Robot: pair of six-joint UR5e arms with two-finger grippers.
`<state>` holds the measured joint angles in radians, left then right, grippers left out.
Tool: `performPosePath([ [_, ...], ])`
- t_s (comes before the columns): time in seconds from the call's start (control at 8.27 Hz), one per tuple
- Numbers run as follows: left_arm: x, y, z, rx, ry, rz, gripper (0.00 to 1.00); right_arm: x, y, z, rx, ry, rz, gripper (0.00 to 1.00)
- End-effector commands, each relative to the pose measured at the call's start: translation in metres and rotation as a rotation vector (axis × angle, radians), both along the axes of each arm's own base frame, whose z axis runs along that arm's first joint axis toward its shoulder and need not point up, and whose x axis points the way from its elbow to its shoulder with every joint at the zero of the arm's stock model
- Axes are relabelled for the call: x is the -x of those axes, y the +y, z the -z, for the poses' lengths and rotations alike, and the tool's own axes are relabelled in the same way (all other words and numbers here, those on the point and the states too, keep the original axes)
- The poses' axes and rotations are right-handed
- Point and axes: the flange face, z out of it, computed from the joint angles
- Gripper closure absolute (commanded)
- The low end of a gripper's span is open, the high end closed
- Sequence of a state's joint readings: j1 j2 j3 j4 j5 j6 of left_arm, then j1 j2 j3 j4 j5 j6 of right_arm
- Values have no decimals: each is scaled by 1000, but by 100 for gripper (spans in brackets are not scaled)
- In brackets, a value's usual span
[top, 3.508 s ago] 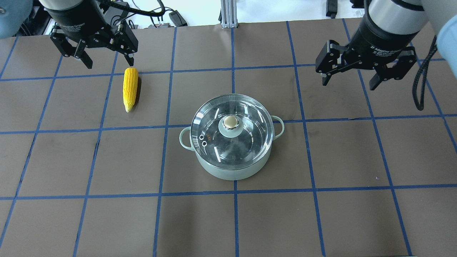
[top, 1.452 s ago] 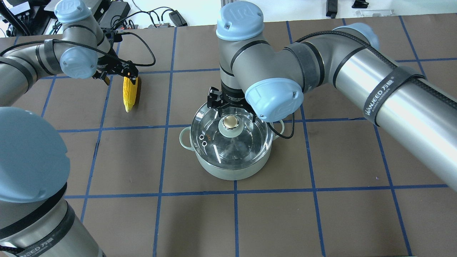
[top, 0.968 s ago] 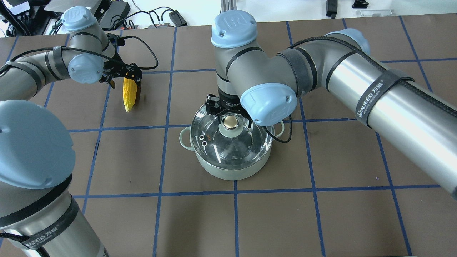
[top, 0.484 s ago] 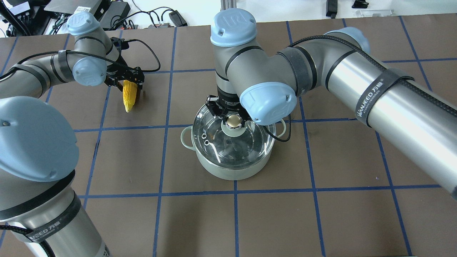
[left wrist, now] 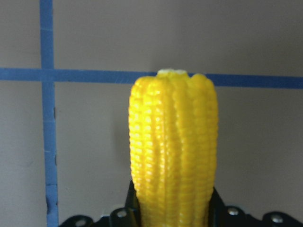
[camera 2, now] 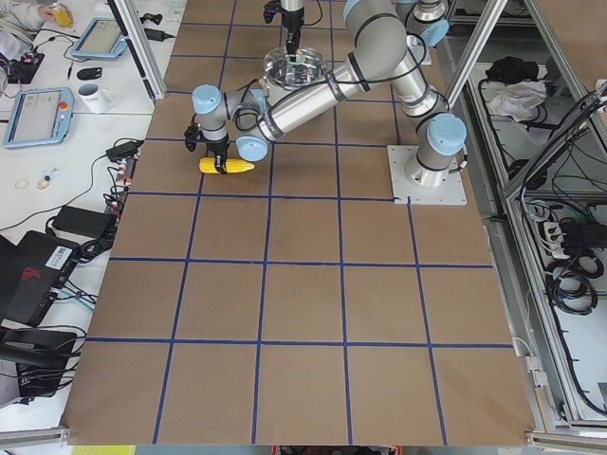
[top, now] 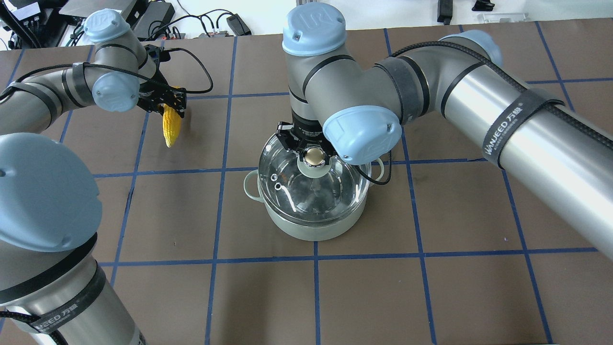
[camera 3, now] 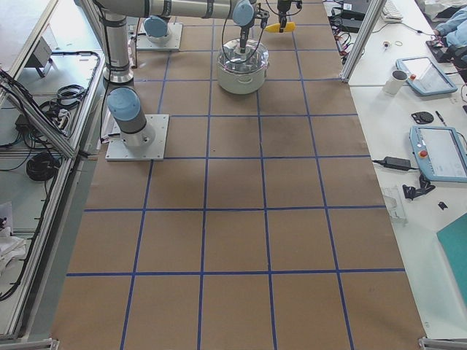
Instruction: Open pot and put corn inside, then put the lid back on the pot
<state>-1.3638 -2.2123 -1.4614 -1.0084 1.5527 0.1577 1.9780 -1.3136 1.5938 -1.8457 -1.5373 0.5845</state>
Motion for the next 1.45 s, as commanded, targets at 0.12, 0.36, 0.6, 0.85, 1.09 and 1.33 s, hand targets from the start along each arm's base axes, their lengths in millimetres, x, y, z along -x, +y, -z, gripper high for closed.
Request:
performPosePath([
  [0.12, 32, 31, -110, 49, -6, 14, 100, 71, 25, -107, 75, -8, -39, 75],
  [0.36, 107, 60, -158, 58, 4, -24, 100, 152, 16, -137, 62, -60, -23, 74],
  [0.6, 208, 98, -184, 69, 21, -28, 100, 201, 15, -149, 53, -61, 8, 74],
  [0.85, 287, 132, -188, 70, 31, 33, 100, 203, 15, -149, 52, -58, 9, 74],
  [1.09, 337, 168, -170, 3, 57, 35, 100, 204, 17, -148, 40, -50, 8, 73],
  [1.33, 359, 193, -138, -61, 57, 73, 100, 204, 17, -147, 33, -47, -4, 73],
])
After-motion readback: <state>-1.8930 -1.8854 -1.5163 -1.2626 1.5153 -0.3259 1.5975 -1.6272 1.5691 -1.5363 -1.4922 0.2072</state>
